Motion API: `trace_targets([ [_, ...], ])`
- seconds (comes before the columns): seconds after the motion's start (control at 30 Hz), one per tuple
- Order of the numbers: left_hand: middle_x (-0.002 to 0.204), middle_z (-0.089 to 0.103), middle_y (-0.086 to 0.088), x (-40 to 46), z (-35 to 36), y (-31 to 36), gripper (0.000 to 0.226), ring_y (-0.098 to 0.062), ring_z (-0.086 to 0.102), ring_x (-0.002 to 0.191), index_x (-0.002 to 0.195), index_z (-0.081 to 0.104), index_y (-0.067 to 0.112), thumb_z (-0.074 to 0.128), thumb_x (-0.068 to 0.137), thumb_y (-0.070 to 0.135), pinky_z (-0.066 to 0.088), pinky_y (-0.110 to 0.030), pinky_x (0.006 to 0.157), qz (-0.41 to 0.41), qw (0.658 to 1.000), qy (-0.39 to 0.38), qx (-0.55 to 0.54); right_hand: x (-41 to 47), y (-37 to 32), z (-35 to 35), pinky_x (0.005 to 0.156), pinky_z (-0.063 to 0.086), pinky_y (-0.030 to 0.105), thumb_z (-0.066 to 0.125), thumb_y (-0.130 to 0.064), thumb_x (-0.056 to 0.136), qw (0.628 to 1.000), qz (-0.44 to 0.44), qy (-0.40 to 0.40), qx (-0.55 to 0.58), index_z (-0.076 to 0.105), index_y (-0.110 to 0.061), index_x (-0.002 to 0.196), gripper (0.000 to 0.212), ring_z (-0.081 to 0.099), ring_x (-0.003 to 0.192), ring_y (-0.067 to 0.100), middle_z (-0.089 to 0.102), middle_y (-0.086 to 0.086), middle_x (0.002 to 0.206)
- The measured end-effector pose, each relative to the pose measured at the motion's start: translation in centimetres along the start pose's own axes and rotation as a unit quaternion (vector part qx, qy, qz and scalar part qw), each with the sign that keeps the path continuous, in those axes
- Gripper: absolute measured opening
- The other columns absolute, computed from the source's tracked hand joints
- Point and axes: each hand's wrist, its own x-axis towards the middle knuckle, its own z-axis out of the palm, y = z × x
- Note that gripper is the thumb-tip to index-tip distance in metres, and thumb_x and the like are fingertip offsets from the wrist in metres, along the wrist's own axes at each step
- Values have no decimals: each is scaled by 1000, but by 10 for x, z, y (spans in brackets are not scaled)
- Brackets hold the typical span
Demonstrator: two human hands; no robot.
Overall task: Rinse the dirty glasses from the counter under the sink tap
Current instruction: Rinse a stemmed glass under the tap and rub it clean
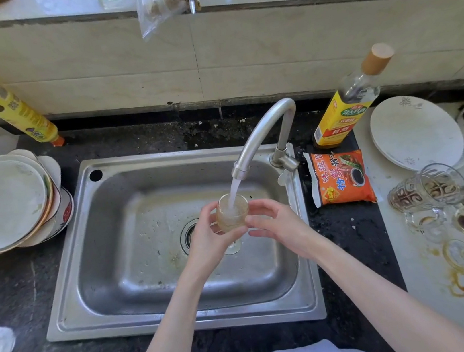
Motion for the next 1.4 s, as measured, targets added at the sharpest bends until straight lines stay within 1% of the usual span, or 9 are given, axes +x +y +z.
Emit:
trace_targets([
  [0.2, 103, 69, -1, -2, -5, 3, 57, -17, 66, 95, 119, 55, 20, 78, 70, 35, 54, -35, 85, -50, 998, -29, 20, -2, 0, 5, 68, 55, 26, 59, -25, 91, 998, 46, 29, -45, 54, -13, 114, 26, 66, 88, 18, 64, 10, 107],
  [0.4, 108, 69, -10, -12, -9, -6, 40, -27, 67, 96, 118, 57, 9, 60, 86, 32, 52, -37, 90, -187, 969, -122, -104, -1, 12, 16, 76, 57, 31, 49, -35, 96, 981, 130, 33, -139, 47, -9, 115, 33, 63, 82, 15, 61, 7, 100],
  [0.63, 96, 68, -8, -14, -11, -10, 24, -22, 69, 79, 99, 61, 9, 54, 92, 30, 54, -27, 70, -258, 953, -115, -105, -2, 14, 21, 78, 57, 37, 42, -39, 98, 973, 201, 38, -109, 48, -11, 93, 30, 61, 71, 20, 56, 7, 81],
  [0.73, 97, 68, -13, -9, -10, -12, 35, -23, 69, 80, 106, 60, 2, 57, 90, 34, 55, -27, 69, -269, 952, -106, -97, -1, 13, 20, 77, 58, 36, 40, -39, 99, 971, 209, 44, -110, 49, -8, 92, 33, 61, 71, 21, 56, 9, 80],
  [0.87, 85, 68, -15, -11, -5, -14, 36, -25, 68, 77, 101, 55, 2, 58, 90, 36, 56, -31, 74, -312, 937, -97, -124, 1, 14, 20, 66, 58, 30, 39, -39, 99, 962, 236, 47, -125, 49, -1, 112, 41, 62, 67, 21, 59, 12, 80],
  [0.93, 81, 67, -14, -13, -3, -15, 34, -25, 67, 75, 100, 54, 3, 59, 89, 35, 56, -31, 73, -325, 931, -94, -137, 0, 15, 21, 64, 57, 29, 38, -37, 100, 960, 252, 45, -115, 48, 0, 110, 40, 62, 65, 21, 59, 13, 80],
  [1.17, 116, 57, -10, -11, -12, -15, 44, -25, 65, 96, 123, 40, 9, 60, 88, 26, 54, -32, 82, -184, 973, -67, -124, 2, 12, 20, 73, 58, 28, 43, -26, 100, 987, 160, 20, -21, 50, -3, 119, 31, 65, 81, 20, 57, 9, 102],
  [1.3, 123, 55, -9, -11, -17, -15, 48, -24, 60, 108, 123, 42, 13, 64, 82, 23, 50, -37, 91, -115, 982, -37, -147, 6, 7, 22, 84, 55, 28, 42, -23, 100, 995, 100, -13, 15, 52, -7, 125, 31, 65, 96, 18, 62, 6, 114],
  [1.4, 122, 54, -5, -9, -17, -12, 45, -22, 59, 109, 117, 44, 19, 66, 78, 25, 49, -38, 92, -92, 984, -24, -151, 5, 3, 23, 88, 53, 27, 41, -22, 100, 997, 71, -34, 27, 57, -15, 117, 24, 65, 97, 13, 66, -1, 108],
])
